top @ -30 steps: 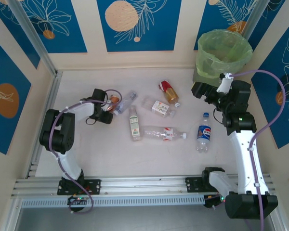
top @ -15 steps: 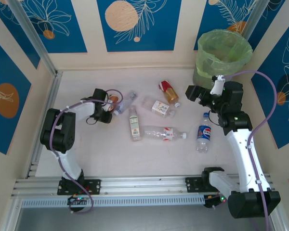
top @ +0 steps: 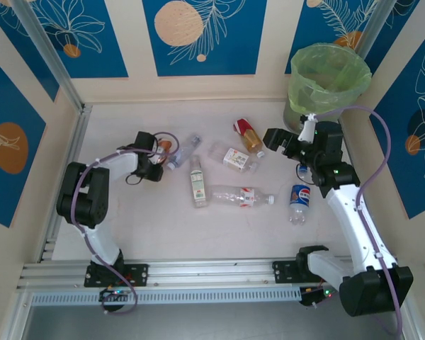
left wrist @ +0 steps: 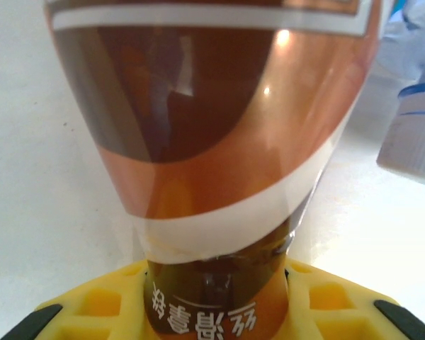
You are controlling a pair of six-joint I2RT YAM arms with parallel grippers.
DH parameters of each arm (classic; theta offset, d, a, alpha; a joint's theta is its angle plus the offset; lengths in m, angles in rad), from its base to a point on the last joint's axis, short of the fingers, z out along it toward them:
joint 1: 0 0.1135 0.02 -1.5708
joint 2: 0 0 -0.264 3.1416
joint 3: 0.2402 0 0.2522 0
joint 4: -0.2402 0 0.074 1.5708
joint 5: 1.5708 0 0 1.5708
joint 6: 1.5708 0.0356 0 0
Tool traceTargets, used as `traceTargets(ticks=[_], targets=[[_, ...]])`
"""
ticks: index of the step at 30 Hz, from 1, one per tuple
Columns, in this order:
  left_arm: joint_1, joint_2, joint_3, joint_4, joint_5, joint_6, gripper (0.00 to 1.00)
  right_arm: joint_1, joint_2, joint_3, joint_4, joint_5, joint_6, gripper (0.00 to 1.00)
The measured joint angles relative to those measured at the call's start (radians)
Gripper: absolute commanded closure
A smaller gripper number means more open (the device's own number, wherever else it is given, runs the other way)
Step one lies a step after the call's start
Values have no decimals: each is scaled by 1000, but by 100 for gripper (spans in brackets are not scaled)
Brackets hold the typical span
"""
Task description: Put the plastic bottles in the bin
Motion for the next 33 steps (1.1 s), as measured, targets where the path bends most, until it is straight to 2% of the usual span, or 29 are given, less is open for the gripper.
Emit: traceTargets(ticks=[8,16,21,25,33], targets=[[-4,-185,-73,35,-9,-106,100,24,76,-84,55,8,125,0],[-72,-341,-108,13,-17,-175,100,97,99,-86,58,22,112,1],[-179,-425,-112,-13,34,-183,100,128,99,-87,63,6,71,1],[-255,-436,-110,-22,81,-183,100,145,101,-87,81,-9,63,1],[-291,-436,-76,-8,193,-187,100,177,117,-93,187,-97,85,0]])
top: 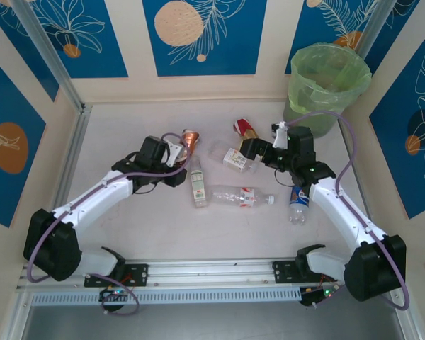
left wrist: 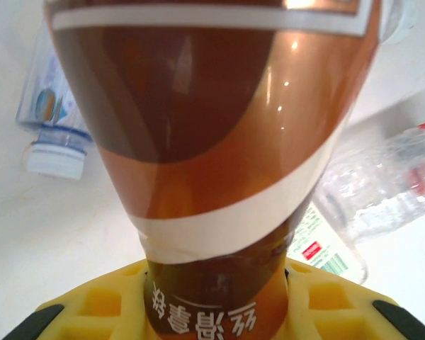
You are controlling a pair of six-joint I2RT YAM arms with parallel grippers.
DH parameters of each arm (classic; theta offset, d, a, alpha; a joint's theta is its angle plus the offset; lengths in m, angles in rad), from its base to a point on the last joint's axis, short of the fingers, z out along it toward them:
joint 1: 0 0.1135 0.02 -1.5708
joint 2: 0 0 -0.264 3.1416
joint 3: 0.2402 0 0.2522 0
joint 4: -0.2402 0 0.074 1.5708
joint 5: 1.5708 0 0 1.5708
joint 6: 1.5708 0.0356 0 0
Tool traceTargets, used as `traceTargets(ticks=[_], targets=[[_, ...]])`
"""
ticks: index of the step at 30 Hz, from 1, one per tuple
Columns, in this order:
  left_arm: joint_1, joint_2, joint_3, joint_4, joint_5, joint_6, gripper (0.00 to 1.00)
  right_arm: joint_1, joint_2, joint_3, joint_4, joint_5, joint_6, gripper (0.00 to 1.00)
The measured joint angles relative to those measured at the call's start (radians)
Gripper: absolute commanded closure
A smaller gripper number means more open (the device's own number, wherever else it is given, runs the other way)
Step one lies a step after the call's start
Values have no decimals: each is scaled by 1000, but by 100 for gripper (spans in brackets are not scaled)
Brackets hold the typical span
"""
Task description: Put the plastic bottles in the bin
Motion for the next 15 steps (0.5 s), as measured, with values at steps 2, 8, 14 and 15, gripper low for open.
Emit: traceTargets(ticks=[2,8,14,15], targets=[[-2,0,8,23,55,0,100,15,0,-2,36,-31,14,1],[-18,0,11,82,285,-6,100,58,20,-18,177,-137,80,0],[-41,-6,11,150,449,-8,100,94,66,-13,259,-212,111,1],[-42,-10,11,159,472,-8,100,95,78,-10,276,-232,118,1]])
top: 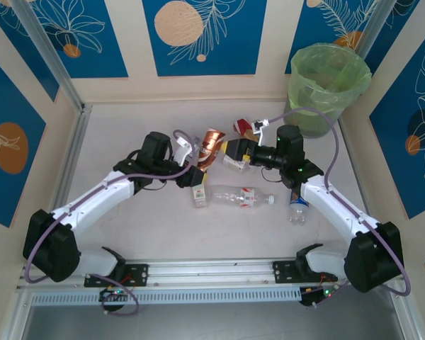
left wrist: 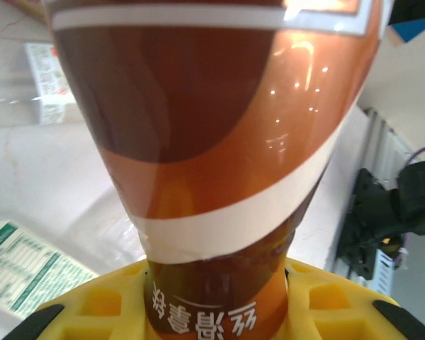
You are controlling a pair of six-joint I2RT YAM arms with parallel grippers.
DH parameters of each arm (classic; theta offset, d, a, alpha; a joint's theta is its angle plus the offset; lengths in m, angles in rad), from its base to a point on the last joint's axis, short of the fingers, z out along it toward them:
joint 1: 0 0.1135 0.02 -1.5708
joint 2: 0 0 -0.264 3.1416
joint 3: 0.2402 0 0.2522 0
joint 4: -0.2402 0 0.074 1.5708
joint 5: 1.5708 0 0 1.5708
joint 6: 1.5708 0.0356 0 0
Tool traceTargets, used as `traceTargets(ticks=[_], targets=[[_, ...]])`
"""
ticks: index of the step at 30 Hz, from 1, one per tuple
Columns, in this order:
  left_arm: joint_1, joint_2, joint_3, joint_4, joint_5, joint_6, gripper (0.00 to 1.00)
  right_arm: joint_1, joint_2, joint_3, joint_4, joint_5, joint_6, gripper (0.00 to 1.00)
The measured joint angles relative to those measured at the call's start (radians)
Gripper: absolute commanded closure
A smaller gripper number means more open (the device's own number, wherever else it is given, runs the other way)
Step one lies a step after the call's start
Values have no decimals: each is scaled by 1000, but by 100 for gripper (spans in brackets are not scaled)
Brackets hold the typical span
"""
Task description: Put the plastic bottles in the bin
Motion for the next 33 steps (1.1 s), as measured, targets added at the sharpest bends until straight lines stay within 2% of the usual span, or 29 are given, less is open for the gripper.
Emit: traceTargets(ticks=[7,10,13,26,30,33], targets=[[-6,-4,0,27,87,0,100,30,34,35,71,-55,14,0],[-11,-4,0,29,95,0,100,44,37,50,100,-55,13,6],[-15,-4,0,42,102,0,100,52,55,77,117,-58,5,17],[-30,8,0,76,126,-7,100,63,109,98,156,-106,-35,22],[-33,12,0,77,130,-6,100,68,109,98,157,-109,-54,30],[-34,12,2,80,134,-6,100,67,109,98,156,-107,-68,39]])
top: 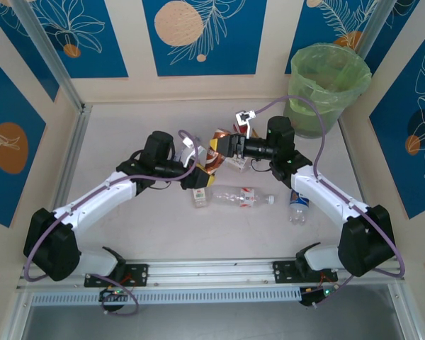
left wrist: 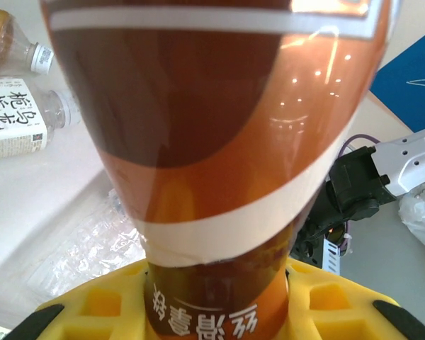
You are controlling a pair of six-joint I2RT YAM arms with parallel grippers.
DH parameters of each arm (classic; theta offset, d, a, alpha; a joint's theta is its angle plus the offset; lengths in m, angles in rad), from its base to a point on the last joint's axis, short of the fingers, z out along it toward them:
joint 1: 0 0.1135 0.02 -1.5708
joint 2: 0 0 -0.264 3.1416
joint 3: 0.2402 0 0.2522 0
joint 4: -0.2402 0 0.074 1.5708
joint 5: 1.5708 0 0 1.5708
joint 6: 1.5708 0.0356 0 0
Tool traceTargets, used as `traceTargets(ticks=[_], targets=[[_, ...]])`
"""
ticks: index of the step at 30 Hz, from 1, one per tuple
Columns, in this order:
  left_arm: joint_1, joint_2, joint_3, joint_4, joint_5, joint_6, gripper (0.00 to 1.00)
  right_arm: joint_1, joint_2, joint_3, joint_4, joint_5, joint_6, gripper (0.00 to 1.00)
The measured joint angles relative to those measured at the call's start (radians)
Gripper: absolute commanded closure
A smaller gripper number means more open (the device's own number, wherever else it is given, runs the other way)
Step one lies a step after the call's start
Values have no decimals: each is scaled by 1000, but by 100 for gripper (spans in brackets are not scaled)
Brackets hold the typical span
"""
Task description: Put the plastic bottles in the bin
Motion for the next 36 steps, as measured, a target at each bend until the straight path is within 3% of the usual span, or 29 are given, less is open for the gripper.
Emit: traceTargets(ticks=[6,9,11,16,18,26,28,33,36], targets=[[-1,0,2,0,0,-1,98,-1,0,0,-5,2,-13,49],[-2,0,2,0,0,-1,90,-1,0,0,-5,2,-13,52],[-3,0,2,0,0,-1,82,-1,0,0,-5,2,-13,53],[-3,-1,1,2,-2,4,46,-1,0,0,-6,3,-13,55],[-3,-1,-1,9,-2,6,35,0,0,0,-9,5,-14,55],[-4,-29,-33,54,8,4,11,-1,-18,0,-65,34,-40,55],[-5,-39,-39,68,9,3,0,-2,-25,0,-77,49,-45,55],[-5,-61,-61,113,-14,-3,0,-24,-32,2,-144,111,-42,55],[-6,-77,-88,142,-98,-22,0,-74,-34,2,-184,140,-38,55]])
